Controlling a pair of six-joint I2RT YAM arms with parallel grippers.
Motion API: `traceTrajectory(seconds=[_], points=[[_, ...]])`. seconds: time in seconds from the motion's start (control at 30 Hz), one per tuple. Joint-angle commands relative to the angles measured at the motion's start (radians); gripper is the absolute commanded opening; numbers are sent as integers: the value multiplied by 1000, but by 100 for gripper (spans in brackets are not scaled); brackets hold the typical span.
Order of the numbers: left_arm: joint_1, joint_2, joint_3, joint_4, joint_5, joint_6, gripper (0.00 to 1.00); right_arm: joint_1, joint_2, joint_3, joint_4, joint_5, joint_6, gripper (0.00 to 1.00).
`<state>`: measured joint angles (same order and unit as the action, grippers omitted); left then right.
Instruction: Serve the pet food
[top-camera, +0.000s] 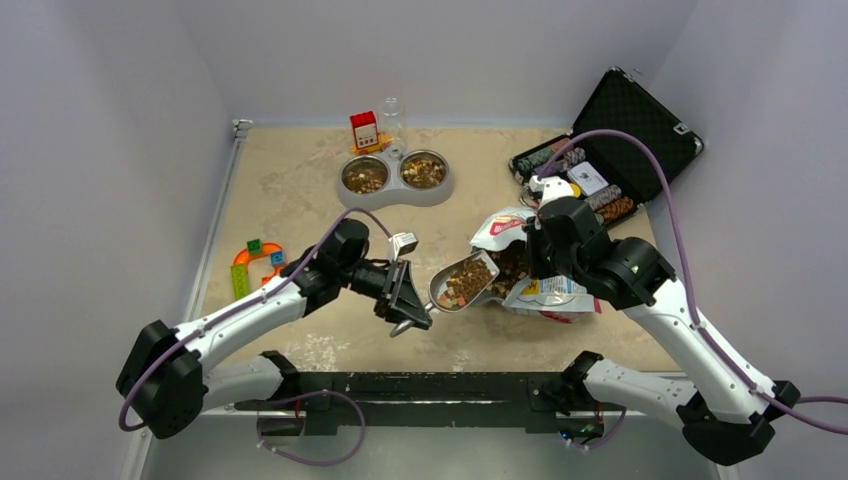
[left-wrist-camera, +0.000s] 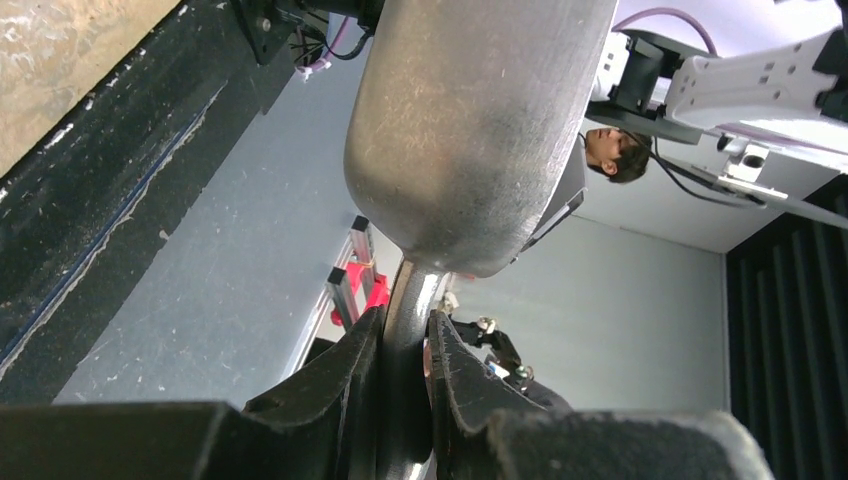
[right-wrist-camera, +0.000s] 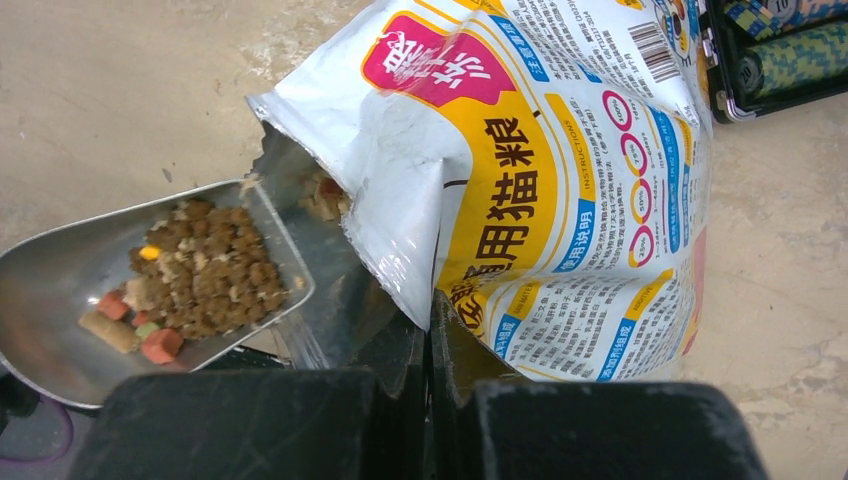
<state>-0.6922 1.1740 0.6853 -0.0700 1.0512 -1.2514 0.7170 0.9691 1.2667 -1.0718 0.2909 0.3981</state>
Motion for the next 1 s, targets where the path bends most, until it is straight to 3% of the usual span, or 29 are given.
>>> traceTrajectory(seconds=[0.0,0.13,0.23,0.37,0.47,0.63,0.8,0.97], points=[[17,-79,-12,-34,22,43,0,-12,-4,79,103,66,35,0],[17,-37,27,-67,0,69,0,-12,-10,63,139,7,3,0],[17,35,128,-201,-22,137,0,-12,-10,55,150,-43,-23,0],[14,214,350,-486,-75,266,0,-11,-12,39,164,-96,-83,0],[-9,378,528,-663,-91,278,0,-3,-22,29,179,-146,-125,0],[-20,546,824,-1203,-270,304,0,60,2,65,156,-100,-171,0],[-16,451,813,-1352,-410,207,0,114,23,71,158,-72,-154,0],[-19,403,769,-1339,-439,171,0,119,14,35,191,-91,-107,0]])
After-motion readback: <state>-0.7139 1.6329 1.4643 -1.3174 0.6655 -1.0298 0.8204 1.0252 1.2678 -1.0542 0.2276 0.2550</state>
